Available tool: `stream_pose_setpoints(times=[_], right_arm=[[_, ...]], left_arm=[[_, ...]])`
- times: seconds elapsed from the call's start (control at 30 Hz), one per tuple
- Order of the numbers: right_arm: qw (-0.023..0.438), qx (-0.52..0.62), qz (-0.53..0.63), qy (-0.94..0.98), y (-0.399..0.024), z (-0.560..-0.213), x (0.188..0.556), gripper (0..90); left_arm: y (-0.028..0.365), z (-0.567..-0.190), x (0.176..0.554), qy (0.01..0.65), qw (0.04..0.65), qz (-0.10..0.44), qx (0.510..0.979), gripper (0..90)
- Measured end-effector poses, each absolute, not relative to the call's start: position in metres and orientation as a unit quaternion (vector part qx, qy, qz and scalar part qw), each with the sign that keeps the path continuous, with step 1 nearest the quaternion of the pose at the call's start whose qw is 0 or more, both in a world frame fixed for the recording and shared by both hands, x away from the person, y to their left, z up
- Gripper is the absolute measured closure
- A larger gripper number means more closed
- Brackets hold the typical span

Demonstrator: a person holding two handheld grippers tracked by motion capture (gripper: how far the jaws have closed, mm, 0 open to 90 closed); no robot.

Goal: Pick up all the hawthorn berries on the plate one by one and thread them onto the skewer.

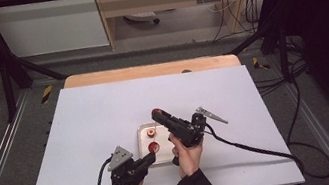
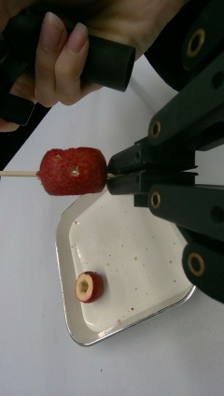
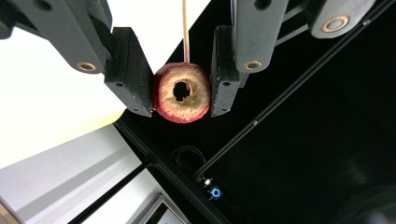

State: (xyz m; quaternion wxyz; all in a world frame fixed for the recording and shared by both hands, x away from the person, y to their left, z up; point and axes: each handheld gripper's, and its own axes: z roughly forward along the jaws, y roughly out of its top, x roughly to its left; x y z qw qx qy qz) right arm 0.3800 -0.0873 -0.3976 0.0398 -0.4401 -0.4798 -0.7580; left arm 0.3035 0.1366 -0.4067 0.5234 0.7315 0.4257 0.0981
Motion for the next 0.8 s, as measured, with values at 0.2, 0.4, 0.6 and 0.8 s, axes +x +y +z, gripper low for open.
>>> stream_pose_setpoints(times=[0.2, 0.4, 0.6, 0.8], right_arm=[[0.029, -0.434, -0.755, -0.49, -0.0874, -0.3975, 0.379, 61.3], [0.024, -0.432, -0.751, -0.498, -0.0859, -0.4004, 0.3785, 61.6], [0.035, -0.439, -0.751, -0.491, -0.0854, -0.4005, 0.3769, 61.8], [0.034, -0.439, -0.748, -0.496, -0.0857, -0.4002, 0.3759, 62.1]], left_arm=[[0.1369, -0.4084, 0.3039, 0.432, 0.522, 0.093, 0.73, 88.7], [0.1347, -0.4083, 0.3016, 0.434, 0.527, 0.087, 0.725, 88.7], [0.1342, -0.4109, 0.3033, 0.438, 0.527, 0.093, 0.722, 88.8], [0.1327, -0.4117, 0.3036, 0.437, 0.53, 0.087, 0.722, 88.9]])
